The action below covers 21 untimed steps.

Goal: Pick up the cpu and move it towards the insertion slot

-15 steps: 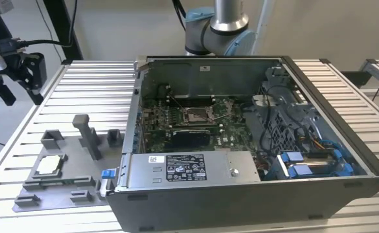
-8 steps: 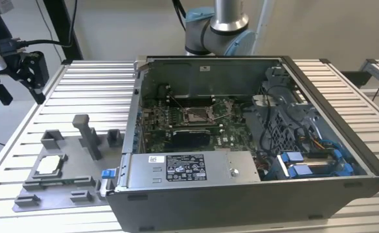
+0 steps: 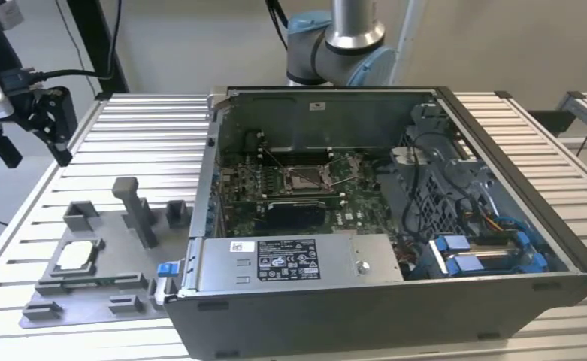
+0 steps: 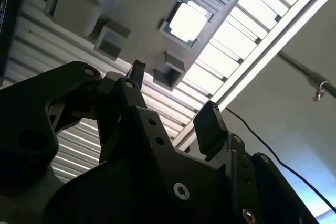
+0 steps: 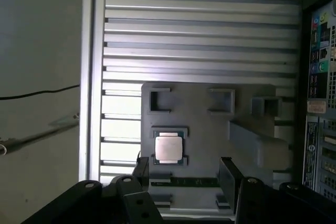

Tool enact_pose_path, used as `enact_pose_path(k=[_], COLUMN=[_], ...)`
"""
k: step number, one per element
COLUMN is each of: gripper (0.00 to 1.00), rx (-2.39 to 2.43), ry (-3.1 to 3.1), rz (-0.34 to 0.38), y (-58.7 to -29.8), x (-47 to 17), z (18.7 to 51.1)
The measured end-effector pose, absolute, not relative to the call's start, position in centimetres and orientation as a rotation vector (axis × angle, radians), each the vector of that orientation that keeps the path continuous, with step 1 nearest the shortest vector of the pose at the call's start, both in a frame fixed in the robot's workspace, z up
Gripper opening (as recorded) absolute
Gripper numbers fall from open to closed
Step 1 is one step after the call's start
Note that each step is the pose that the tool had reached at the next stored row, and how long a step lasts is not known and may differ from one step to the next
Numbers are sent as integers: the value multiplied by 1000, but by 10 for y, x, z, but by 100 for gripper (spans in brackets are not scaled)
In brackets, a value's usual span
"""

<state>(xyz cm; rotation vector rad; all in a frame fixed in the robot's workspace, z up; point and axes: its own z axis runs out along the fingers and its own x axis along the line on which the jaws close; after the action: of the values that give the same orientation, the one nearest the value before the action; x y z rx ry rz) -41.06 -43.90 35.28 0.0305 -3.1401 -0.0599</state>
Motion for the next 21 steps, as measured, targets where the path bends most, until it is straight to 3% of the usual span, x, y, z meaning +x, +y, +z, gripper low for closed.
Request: enact_pose_path(k=[21], gripper=[100], rx=[30], ry=[-3140], rz=[-58], y=[-439], x=[-412], z=[316])
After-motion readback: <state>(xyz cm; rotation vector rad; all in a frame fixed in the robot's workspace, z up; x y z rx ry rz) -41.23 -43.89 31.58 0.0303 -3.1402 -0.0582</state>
